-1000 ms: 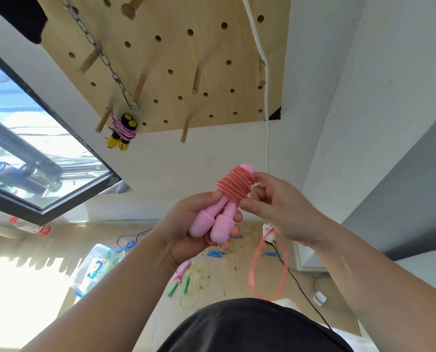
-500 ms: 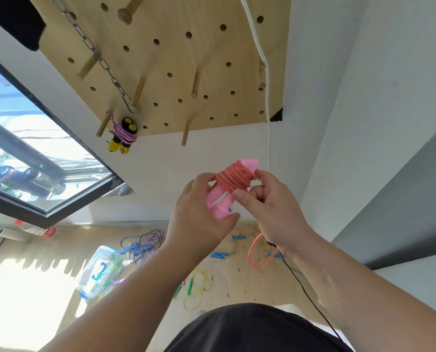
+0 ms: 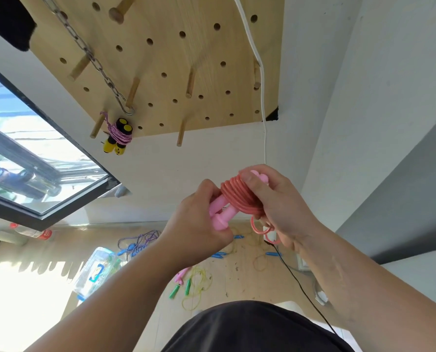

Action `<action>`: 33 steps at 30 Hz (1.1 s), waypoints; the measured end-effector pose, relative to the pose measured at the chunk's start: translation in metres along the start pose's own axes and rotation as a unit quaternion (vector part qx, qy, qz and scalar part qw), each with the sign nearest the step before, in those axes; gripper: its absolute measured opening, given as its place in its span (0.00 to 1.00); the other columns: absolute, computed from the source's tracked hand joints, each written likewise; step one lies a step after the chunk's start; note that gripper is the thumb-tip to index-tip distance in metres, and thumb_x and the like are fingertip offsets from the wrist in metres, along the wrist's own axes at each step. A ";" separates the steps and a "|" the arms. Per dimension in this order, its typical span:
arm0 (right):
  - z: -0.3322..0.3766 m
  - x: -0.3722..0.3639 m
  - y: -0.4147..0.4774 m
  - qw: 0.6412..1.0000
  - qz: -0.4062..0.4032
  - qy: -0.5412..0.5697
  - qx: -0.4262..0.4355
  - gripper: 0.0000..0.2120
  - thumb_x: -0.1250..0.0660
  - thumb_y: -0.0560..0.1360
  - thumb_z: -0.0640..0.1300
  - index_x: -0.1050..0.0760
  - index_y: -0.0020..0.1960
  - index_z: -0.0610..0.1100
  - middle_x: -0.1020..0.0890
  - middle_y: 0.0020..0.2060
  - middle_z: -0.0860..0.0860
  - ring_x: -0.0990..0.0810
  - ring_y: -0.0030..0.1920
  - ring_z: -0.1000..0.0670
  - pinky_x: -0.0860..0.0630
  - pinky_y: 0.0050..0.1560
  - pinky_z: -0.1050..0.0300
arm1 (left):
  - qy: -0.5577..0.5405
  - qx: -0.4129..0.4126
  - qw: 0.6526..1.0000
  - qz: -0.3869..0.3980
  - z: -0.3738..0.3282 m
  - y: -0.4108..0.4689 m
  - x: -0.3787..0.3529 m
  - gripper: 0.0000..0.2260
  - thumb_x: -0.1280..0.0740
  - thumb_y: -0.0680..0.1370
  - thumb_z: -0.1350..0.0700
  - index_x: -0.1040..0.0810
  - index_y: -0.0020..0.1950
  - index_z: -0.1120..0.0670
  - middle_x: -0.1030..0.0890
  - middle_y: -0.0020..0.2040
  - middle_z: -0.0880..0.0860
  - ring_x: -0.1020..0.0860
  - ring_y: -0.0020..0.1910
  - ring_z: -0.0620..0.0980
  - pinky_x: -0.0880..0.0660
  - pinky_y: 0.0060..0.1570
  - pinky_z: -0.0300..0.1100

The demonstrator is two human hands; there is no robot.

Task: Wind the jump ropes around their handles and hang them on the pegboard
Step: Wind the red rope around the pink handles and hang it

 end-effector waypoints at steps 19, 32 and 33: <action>0.010 0.012 0.008 0.999 0.043 -0.011 0.000 0.13 0.41 0.85 0.48 0.27 0.68 0.55 0.25 0.29 0.49 0.34 0.28 0.51 0.39 0.30 0.54 | -0.352 0.199 0.915 0.009 -0.004 0.026 -0.008 0.19 0.26 0.59 0.60 0.25 0.48 0.58 0.24 0.35 0.57 0.29 0.29 0.52 0.39 0.26 0.40; 0.010 0.014 0.008 0.990 0.125 -0.005 0.059 0.27 0.27 0.73 0.49 0.26 0.70 0.46 0.37 0.26 0.53 0.39 0.27 0.53 0.39 0.31 0.62 | -0.671 0.148 0.664 0.295 -0.033 0.008 -0.010 0.22 0.23 0.64 0.53 0.23 0.52 0.62 0.22 0.43 0.60 0.25 0.30 0.52 0.32 0.21 0.35; 0.010 0.011 0.007 0.984 0.160 0.049 0.056 0.23 0.26 0.72 0.49 0.23 0.66 0.47 0.37 0.25 0.54 0.40 0.27 0.53 0.40 0.30 0.61 | -0.682 0.138 0.640 0.326 -0.037 0.005 -0.013 0.20 0.25 0.67 0.52 0.22 0.53 0.63 0.21 0.43 0.60 0.24 0.31 0.53 0.30 0.22 0.36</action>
Point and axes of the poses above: each hand's wrist, its own y-axis towards the middle knuckle, its own x-axis out of the back of the hand, z = x × y, the point moved 6 cm from there along y, towards the middle knuckle
